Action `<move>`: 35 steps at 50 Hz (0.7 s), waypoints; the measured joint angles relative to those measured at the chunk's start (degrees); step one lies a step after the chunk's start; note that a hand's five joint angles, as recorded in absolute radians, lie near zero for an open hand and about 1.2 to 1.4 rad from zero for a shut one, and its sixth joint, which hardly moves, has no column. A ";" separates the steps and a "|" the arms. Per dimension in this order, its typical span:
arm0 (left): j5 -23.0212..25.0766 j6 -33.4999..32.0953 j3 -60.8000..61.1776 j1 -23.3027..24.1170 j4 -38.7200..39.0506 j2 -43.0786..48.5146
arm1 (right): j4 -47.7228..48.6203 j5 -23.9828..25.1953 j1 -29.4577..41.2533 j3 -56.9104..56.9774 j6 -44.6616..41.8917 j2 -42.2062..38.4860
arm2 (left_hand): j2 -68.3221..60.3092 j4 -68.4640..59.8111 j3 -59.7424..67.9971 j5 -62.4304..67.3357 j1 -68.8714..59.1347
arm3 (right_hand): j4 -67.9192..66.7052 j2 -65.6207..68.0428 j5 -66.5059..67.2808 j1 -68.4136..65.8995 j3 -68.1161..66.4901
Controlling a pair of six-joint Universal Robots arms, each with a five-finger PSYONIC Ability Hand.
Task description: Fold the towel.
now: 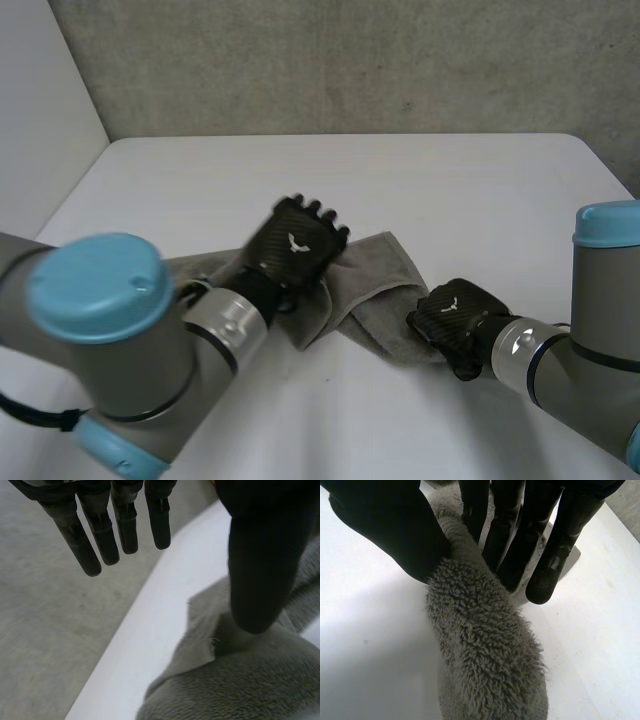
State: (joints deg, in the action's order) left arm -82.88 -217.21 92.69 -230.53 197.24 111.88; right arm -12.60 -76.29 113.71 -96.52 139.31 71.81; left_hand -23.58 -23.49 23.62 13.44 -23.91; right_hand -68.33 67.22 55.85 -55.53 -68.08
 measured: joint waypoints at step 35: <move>0.56 -8.68 -12.28 -1.18 -0.58 12.21 | 0.85 -0.25 -1.99 0.26 -0.33 0.14 | -45.61 -45.65 45.53 44.95 -42.67 | 0.00 0.00 0.02 0.00 0.00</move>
State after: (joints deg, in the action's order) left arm -82.32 -225.89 80.41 -231.71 196.66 124.09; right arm -11.75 -76.54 111.72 -96.26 138.98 71.95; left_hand -69.20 -69.13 69.15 58.39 -66.58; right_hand -68.34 67.22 55.87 -55.53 -68.08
